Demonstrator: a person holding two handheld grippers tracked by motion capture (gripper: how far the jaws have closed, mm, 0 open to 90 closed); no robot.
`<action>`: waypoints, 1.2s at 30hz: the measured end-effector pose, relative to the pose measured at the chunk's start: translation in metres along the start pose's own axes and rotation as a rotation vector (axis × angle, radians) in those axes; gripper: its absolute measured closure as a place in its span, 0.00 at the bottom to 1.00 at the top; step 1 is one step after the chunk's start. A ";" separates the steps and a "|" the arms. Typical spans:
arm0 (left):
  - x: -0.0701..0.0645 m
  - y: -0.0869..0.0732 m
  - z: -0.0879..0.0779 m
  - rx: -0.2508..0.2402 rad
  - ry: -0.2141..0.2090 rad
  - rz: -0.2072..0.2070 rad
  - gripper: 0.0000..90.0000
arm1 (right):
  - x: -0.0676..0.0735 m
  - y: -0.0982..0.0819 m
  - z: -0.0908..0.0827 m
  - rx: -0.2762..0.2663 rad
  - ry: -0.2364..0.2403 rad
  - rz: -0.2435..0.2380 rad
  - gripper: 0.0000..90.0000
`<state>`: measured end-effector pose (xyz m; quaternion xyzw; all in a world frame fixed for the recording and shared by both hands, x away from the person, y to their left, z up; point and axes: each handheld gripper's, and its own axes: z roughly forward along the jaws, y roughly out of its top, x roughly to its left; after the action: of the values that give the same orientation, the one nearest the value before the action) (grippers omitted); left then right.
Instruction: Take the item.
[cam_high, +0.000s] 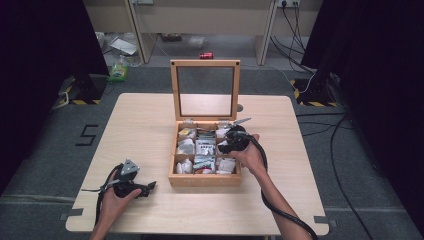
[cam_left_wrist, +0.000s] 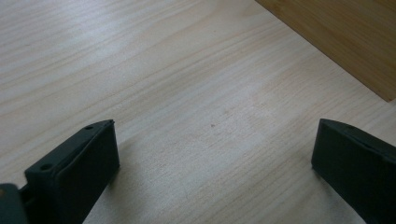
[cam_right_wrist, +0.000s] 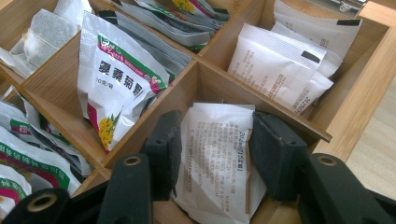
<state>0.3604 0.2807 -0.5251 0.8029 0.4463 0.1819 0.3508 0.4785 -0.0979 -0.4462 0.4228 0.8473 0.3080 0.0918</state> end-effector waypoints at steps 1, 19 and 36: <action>0.000 0.000 0.000 0.000 0.000 0.000 0.00 | 0.000 0.000 0.000 0.000 0.001 0.000 0.62; 0.000 0.000 0.000 0.000 0.000 0.001 0.00 | -0.004 -0.003 -0.003 -0.071 0.100 0.020 0.97; 0.000 0.000 0.000 0.000 0.000 0.000 0.00 | -0.016 0.005 -0.046 -0.242 0.105 0.049 0.98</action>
<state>0.3605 0.2807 -0.5251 0.8029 0.4462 0.1819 0.3508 0.4724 -0.1281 -0.4082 0.4127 0.7970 0.4317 0.0898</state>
